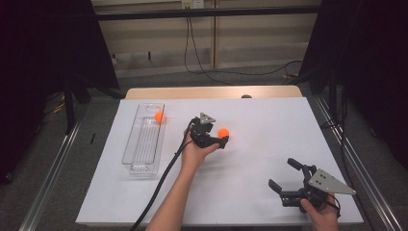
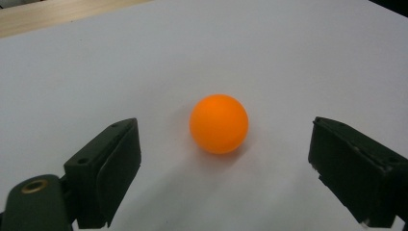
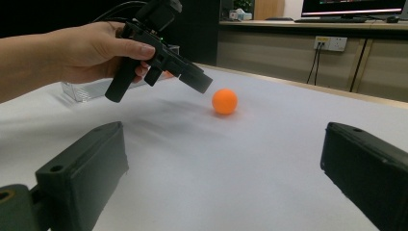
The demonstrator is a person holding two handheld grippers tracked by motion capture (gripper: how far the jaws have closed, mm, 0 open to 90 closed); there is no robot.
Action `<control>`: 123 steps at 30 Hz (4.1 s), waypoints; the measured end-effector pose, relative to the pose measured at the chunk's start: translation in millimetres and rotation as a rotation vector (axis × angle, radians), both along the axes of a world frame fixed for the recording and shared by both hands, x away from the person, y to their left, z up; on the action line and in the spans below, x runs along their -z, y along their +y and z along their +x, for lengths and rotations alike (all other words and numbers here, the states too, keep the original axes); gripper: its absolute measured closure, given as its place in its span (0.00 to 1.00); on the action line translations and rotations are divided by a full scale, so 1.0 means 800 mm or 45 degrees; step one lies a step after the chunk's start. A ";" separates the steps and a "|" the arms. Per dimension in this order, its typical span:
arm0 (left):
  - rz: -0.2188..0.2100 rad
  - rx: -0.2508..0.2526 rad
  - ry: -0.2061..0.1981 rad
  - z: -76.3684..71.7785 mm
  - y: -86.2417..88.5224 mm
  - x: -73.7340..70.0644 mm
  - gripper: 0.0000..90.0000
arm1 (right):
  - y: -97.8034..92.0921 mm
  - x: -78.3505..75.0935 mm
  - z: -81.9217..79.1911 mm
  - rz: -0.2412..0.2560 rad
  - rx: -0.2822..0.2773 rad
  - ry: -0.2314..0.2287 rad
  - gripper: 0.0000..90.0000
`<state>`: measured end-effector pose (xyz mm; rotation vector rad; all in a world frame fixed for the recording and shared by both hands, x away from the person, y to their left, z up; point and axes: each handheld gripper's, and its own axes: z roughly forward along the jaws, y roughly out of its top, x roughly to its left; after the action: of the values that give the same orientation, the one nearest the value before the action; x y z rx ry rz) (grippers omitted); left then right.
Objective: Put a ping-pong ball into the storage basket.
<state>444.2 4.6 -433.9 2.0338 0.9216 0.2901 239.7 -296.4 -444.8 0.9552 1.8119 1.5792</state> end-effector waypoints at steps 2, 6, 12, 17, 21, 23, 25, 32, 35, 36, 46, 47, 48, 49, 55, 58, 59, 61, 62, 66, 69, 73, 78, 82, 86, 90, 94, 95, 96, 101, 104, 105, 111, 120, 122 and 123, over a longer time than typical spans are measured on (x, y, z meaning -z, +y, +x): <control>0.006 0.004 0.000 0.001 -0.001 0.001 0.13 | 0.000 0.000 0.000 0.001 0.001 0.000 0.02; 0.010 0.008 0.000 0.003 -0.003 0.002 0.13 | 0.000 0.000 0.000 0.004 -0.001 -0.001 0.02; 0.009 0.002 -0.006 0.005 -0.007 0.004 0.13 | 0.000 0.000 0.000 0.002 -0.002 -0.001 0.02; 0.009 0.010 -0.007 0.007 -0.010 0.005 0.13 | 0.000 0.000 0.000 0.001 -0.002 0.000 0.02; 0.013 0.012 -0.015 0.007 -0.012 0.006 0.14 | 0.000 0.000 0.000 0.001 -0.002 0.002 0.02; 0.014 0.016 -0.010 0.008 -0.012 0.007 0.14 | 0.000 0.000 0.000 -0.001 -0.002 0.000 0.02; 0.013 0.004 -0.006 0.009 -0.013 0.009 0.14 | 0.000 0.000 0.000 -0.001 -0.003 0.001 0.02; 0.006 -0.008 0.017 0.015 -0.014 0.017 0.16 | 0.000 0.000 0.000 0.000 -0.001 0.001 0.02; 0.008 -0.007 0.012 0.016 -0.015 0.019 0.17 | 0.000 0.001 0.000 -0.002 -0.001 0.003 0.02; 0.014 -0.002 0.011 0.016 -0.016 0.019 0.18 | 0.001 0.001 0.000 -0.003 -0.002 0.004 0.02; 0.013 -0.011 0.015 0.020 -0.022 0.028 0.25 | 0.000 0.001 0.000 -0.004 -0.001 0.003 0.02; 0.010 -0.010 0.017 0.021 -0.023 0.029 0.26 | 0.000 0.001 0.001 -0.004 -0.001 0.003 0.02; 0.005 -0.008 0.016 0.021 -0.023 0.030 0.27 | 0.000 0.001 0.001 -0.004 -0.002 0.003 0.02; 0.004 -0.004 0.017 0.021 -0.024 0.031 0.28 | 0.000 0.001 0.001 -0.004 -0.001 0.002 0.02; -0.005 -0.005 0.023 0.022 -0.027 0.032 0.34 | -0.001 0.001 0.001 -0.002 -0.002 0.003 0.02; -0.002 -0.009 0.025 0.024 -0.027 0.033 0.37 | -0.001 0.000 0.000 -0.002 -0.004 0.002 0.02; 0.003 -0.010 0.025 0.024 -0.027 0.033 0.37 | -0.001 0.000 0.000 -0.002 -0.004 0.001 0.02; 0.003 -0.013 0.036 0.025 -0.027 0.033 0.40 | -0.001 0.000 0.000 -0.001 -0.003 0.003 0.02; 0.001 -0.013 0.039 0.025 -0.027 0.034 0.40 | -0.001 0.000 0.000 -0.001 -0.003 0.003 0.02; -0.009 -0.030 0.049 0.025 -0.027 0.035 0.43 | -0.001 0.000 0.000 0.002 -0.001 0.003 0.02; -0.005 -0.026 0.054 0.026 -0.028 0.036 0.45 | -0.001 0.000 0.000 0.004 -0.003 0.003 0.02; -0.025 -0.049 0.067 0.026 -0.029 0.037 0.46 | -0.001 0.000 0.000 0.001 -0.005 0.003 0.02; -0.017 -0.047 0.069 0.026 -0.029 0.038 0.48 | -0.002 0.000 0.000 0.004 -0.003 0.002 0.02; -0.013 -0.044 0.061 0.026 -0.030 0.038 0.51 | -0.001 0.000 0.000 0.003 -0.003 0.003 0.02; -0.018 -0.050 0.072 0.026 -0.030 0.039 0.53 | -0.001 0.000 0.000 0.003 -0.004 0.003 0.02; -0.018 -0.042 0.083 0.026 -0.029 0.039 0.56 | -0.002 0.000 0.000 0.006 0.000 0.005 0.02; -0.025 -0.048 0.085 0.025 -0.030 0.039 0.56 | -0.003 0.000 0.000 0.005 0.000 0.003 0.02; -0.024 -0.046 0.091 0.025 -0.030 0.038 0.56 | -0.002 0.000 0.000 0.006 0.001 0.003 0.02; -0.027 -0.044 0.095 0.025 -0.029 0.038 0.56 | -0.002 0.000 0.000 0.004 0.000 0.004 0.02; -0.018 -0.025 0.100 0.022 -0.027 0.031 0.57 | -0.003 0.001 0.001 0.005 0.001 0.005 0.02; -0.023 -0.017 0.105 0.020 -0.026 0.027 0.57 | -0.003 0.000 0.001 0.005 0.002 0.004 0.02; -0.019 -0.015 0.107 0.019 -0.026 0.025 0.57 | -0.003 0.000 0.001 0.005 0.003 0.004 0.02; -0.015 0.007 0.110 0.013 -0.022 0.020 0.57 | -0.002 0.001 0.001 0.004 0.000 0.002 0.02; 0.017 0.025 0.096 0.003 -0.011 0.009 0.57 | -0.002 0.001 0.001 0.004 0.000 0.002 0.02; 0.020 0.024 0.096 0.002 -0.010 0.007 0.57 | -0.002 0.001 0.001 0.001 -0.002 0.000 0.02; 0.022 0.031 0.091 0.001 -0.008 0.006 0.57 | -0.002 0.001 0.001 0.001 -0.004 0.000 0.02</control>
<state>444.7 -2.1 -438.6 2.0817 0.9404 0.2140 240.2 -297.6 -445.4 0.9537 1.8139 1.5814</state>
